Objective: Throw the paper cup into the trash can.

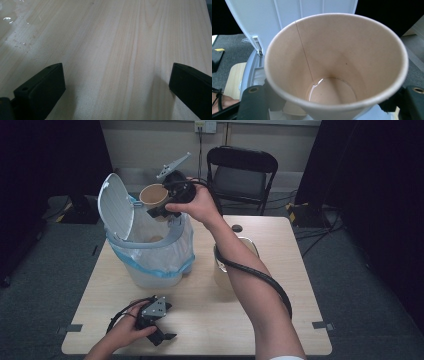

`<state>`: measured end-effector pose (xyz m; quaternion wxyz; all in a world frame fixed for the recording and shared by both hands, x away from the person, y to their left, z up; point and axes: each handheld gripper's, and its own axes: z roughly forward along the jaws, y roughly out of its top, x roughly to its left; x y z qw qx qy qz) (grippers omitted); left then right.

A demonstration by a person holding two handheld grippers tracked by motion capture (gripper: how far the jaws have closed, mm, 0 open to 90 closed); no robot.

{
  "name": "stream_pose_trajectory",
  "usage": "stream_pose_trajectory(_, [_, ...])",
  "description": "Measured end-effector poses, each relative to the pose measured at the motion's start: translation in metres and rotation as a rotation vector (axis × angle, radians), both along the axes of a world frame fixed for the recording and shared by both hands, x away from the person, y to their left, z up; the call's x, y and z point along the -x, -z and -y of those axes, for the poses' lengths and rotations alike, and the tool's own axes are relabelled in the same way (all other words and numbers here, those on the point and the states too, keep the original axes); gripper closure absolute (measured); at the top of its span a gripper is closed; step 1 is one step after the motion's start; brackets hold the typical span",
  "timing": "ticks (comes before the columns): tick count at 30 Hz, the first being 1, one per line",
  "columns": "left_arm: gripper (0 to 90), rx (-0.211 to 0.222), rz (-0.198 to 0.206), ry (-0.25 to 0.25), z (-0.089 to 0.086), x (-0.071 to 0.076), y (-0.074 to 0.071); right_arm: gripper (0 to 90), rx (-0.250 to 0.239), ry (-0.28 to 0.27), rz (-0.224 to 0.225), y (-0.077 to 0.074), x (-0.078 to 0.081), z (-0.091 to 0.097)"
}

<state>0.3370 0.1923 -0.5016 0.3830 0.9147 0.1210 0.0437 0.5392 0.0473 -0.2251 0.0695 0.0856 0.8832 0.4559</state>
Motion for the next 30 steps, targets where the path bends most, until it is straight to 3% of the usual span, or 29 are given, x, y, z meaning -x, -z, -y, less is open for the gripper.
stream_pose_trajectory(13, [0.0, 0.000, 0.000, 0.000, 0.000, 0.000, 0.000, 26.3, -0.015, -0.041, -0.008, 0.001, 0.004, -0.018])
stream_pose_trajectory(18, [0.0, 0.003, -0.002, -0.003, 0.000, 0.000, 0.000, 25.5, -0.041, -0.065, -0.018, 0.002, 0.006, -0.023])
stream_pose_trajectory(21, [0.0, 0.003, -0.004, -0.002, 0.000, 0.000, 0.000, 18.5, -0.063, -0.074, -0.039, 0.003, 0.007, -0.024])
stream_pose_trajectory(22, [0.0, 0.011, -0.003, -0.003, 0.000, 0.000, 0.001, 14.4, -0.056, -0.070, -0.030, 0.003, 0.007, -0.025])
stream_pose_trajectory(30, [0.0, 0.010, -0.001, -0.004, 0.000, 0.000, 0.001, 14.8, -0.037, -0.095, -0.036, -0.002, 0.014, -0.022])
